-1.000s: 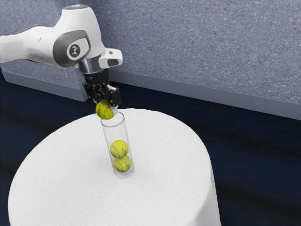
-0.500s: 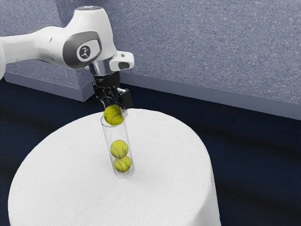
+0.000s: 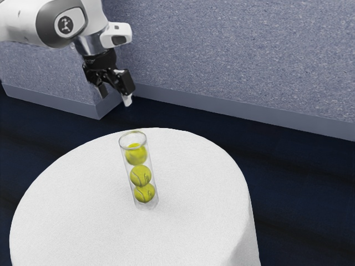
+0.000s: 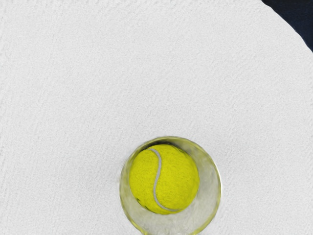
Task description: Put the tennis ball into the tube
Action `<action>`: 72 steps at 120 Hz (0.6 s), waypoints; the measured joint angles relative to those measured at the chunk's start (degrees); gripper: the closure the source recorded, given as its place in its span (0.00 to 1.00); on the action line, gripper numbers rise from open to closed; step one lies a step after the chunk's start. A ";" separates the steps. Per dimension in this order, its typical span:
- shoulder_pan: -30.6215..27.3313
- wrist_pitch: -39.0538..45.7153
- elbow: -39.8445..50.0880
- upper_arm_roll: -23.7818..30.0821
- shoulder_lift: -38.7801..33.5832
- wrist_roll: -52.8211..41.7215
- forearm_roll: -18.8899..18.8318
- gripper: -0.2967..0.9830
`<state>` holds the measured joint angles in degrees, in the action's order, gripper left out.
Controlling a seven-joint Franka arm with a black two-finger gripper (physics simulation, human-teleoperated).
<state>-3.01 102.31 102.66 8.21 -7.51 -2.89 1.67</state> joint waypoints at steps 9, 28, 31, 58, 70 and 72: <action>-0.10 -2.15 -4.08 -0.23 0.44 0.20 0.11 0.24; 2.72 -5.96 -6.62 -6.39 0.84 0.79 0.07 0.23; 2.69 -6.39 -6.71 -6.71 0.88 0.91 0.08 0.23; 2.87 -8.63 -6.89 -7.18 0.87 2.13 0.12 0.23; 2.73 -9.24 -7.02 -7.37 0.86 2.50 0.08 0.23; 2.72 -9.31 -7.07 -7.40 0.86 2.56 0.07 0.23</action>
<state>-0.28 93.01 95.59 0.81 -6.65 -0.33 1.74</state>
